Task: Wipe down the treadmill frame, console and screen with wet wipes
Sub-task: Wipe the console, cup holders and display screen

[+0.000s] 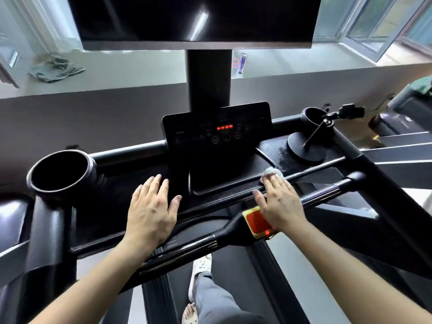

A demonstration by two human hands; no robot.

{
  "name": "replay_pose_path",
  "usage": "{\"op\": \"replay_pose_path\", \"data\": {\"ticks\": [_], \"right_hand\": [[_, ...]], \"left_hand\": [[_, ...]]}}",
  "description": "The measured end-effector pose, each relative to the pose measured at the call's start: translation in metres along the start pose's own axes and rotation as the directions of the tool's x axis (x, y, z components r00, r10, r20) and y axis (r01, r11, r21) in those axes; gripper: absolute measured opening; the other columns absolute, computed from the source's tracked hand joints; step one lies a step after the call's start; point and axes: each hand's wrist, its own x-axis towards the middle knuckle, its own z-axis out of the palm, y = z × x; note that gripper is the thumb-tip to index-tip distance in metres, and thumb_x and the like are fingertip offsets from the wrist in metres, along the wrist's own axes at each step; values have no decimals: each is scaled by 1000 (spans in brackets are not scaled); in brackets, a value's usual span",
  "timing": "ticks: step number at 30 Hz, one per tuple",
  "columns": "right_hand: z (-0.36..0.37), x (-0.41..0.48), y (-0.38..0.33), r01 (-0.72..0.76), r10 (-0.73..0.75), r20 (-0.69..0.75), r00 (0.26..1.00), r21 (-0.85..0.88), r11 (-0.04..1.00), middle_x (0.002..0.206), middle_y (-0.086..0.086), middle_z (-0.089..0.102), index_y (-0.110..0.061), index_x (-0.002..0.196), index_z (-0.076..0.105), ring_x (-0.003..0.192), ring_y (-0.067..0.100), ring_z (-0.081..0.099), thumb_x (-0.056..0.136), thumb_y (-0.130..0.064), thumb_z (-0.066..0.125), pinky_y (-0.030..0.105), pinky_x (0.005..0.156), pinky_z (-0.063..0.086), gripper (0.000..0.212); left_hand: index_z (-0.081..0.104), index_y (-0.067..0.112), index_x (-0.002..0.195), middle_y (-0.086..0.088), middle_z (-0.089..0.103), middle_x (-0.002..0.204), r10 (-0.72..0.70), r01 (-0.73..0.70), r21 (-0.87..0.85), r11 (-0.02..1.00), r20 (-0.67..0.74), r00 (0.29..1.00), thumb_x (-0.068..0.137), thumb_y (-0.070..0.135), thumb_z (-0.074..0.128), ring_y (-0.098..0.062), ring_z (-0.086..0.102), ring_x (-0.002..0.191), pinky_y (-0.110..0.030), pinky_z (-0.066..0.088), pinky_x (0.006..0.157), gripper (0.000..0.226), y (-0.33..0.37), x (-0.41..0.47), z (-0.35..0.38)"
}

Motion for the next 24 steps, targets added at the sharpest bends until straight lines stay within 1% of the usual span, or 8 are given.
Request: {"op": "replay_pose_path", "data": {"ticks": [5, 7, 10, 12, 15, 17, 19, 24], "right_hand": [[-5, 19, 11, -206, 205, 33, 978, 53, 977, 166, 15, 27, -7, 158, 33, 156, 26, 17, 99, -64, 12, 39, 127, 8, 84], [-5, 11, -15, -228, 227, 27, 974, 73, 971, 164, 20, 30, -3, 157, 33, 155, 30, 20, 95, -67, 8, 42, 127, 10, 92], [0, -22, -66, -66, 68, -9, 998, 125, 990, 160, 25, 34, 0, 154, 37, 153, 35, 22, 90, -68, 7, 46, 127, 9, 97], [3, -43, -101, 95, -98, 3, 995, 195, 976, 164, 23, 25, 0, 157, 29, 156, 33, 14, 94, -66, 14, 43, 128, 3, 93], [7, -60, -141, 390, -405, 22, 914, 229, 892, 168, 18, 15, -3, 160, 20, 158, 27, 5, 98, -61, 22, 39, 128, -2, 85], [9, -56, -138, 491, -503, 16, 864, 195, 849, 168, 15, 20, -5, 160, 25, 158, 23, 8, 101, -58, 23, 39, 128, 3, 80], [7, -42, -116, 449, -457, 10, 889, 163, 878, 168, 12, 22, -9, 160, 25, 158, 21, 10, 100, -61, 18, 39, 128, 5, 80], [0, 17, -28, 166, -170, 63, 983, 56, 984, 169, 11, 16, -12, 161, 23, 158, 20, 6, 87, -73, -2, 38, 128, 2, 99]], "left_hand": [[64, 1, 134, -22, 57, 144, 0, 0, 58, 998, -6, 1000, 96, 54, 30, -36, 50, 138, -50, 38, 114, 73, 2, 3, 1], [65, 0, 131, -23, 60, 140, 14, -13, 77, 997, -12, 1000, 96, 51, 32, -38, 53, 134, -51, 41, 111, 70, 2, 4, 3], [68, -2, 125, -24, 64, 133, 38, -34, 84, 996, -42, 998, 96, 46, 36, -40, 58, 127, -52, 44, 106, 65, 2, 6, 3], [70, -2, 122, -22, 66, 129, 39, -35, 78, 996, -59, 997, 95, 43, 37, -39, 59, 121, -52, 45, 102, 62, 1, 11, 1], [70, 2, 119, -14, 67, 119, 42, -34, 83, 996, -90, 995, 93, 41, 39, -36, 58, 109, -50, 46, 94, 56, -4, 22, -1], [69, 4, 119, -12, 65, 116, 48, -39, 86, 996, -102, 994, 93, 41, 40, -35, 56, 107, -50, 45, 94, 54, -7, 27, -1], [67, 4, 125, -13, 63, 127, 43, -34, 92, 995, -106, 993, 93, 44, 41, -35, 54, 119, -50, 40, 104, 57, -9, 29, 1], [50, 3, 148, -14, 41, 159, -9, 14, 79, 997, -63, 998, 102, 48, 40, -27, 29, 152, -47, 20, 125, 65, -8, 31, 10]]}}
